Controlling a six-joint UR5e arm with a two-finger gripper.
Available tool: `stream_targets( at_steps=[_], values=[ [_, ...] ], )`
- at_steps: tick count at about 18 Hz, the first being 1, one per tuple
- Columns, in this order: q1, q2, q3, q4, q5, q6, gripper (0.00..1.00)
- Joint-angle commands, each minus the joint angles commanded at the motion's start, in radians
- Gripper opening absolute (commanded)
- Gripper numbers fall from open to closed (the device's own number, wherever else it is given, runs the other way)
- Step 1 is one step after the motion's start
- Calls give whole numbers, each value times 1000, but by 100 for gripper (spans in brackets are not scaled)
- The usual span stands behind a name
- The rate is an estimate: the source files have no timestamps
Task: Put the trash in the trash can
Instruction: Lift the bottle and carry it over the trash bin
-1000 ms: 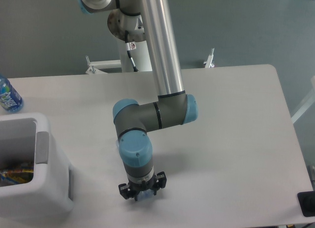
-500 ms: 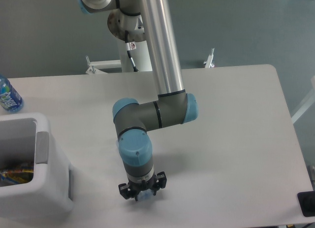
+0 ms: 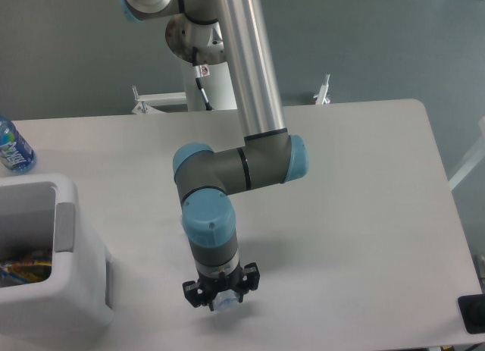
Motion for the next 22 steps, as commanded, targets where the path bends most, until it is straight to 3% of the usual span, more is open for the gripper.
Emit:
stream_targets(
  at_steps=[4, 8, 14, 18, 22],
  values=[
    [44, 80, 78, 5, -21, -20, 59],
    [101, 133, 179, 6, -147, -121, 59],
    [120, 183, 302, 12, -229, -297, 59],
    [103, 222, 319, 26, -232, -318, 60],
    [39, 249, 312, 34, -232, -311, 60]
  ],
)
